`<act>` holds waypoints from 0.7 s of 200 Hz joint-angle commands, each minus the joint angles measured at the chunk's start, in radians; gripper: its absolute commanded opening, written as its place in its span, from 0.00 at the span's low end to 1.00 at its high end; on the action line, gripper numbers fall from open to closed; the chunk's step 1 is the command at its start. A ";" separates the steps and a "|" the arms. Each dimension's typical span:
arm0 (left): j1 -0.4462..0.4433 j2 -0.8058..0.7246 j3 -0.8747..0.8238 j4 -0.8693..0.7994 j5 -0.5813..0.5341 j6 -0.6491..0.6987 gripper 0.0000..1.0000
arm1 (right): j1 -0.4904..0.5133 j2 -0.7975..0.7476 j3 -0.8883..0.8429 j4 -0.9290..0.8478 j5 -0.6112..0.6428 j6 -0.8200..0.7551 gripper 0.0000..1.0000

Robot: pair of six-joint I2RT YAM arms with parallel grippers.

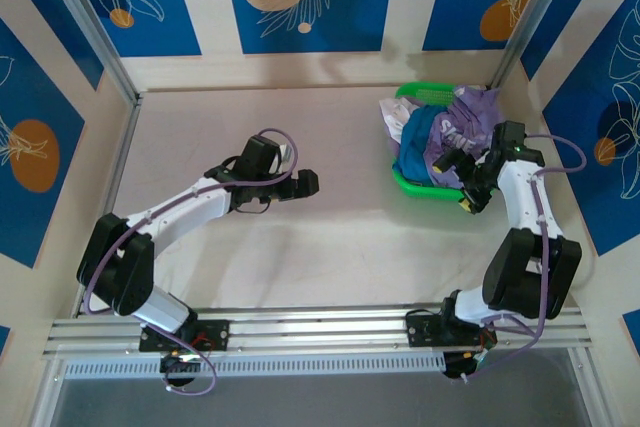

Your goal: Fold and stack the t-shirts

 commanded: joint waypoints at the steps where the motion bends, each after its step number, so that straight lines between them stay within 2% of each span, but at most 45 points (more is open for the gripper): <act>1: -0.012 0.004 -0.022 0.017 0.013 -0.014 0.99 | -0.026 0.043 -0.003 0.035 -0.003 0.004 0.99; 65: -0.011 0.035 0.009 0.015 0.021 -0.007 0.99 | -0.116 0.164 0.070 0.159 -0.041 -0.091 0.99; 104: -0.012 0.040 0.031 0.009 0.022 -0.013 0.99 | -0.131 0.277 0.245 0.121 -0.055 -0.140 0.99; 140: -0.012 0.028 0.021 0.014 0.016 -0.021 0.99 | -0.122 0.207 0.247 0.078 -0.013 -0.155 0.99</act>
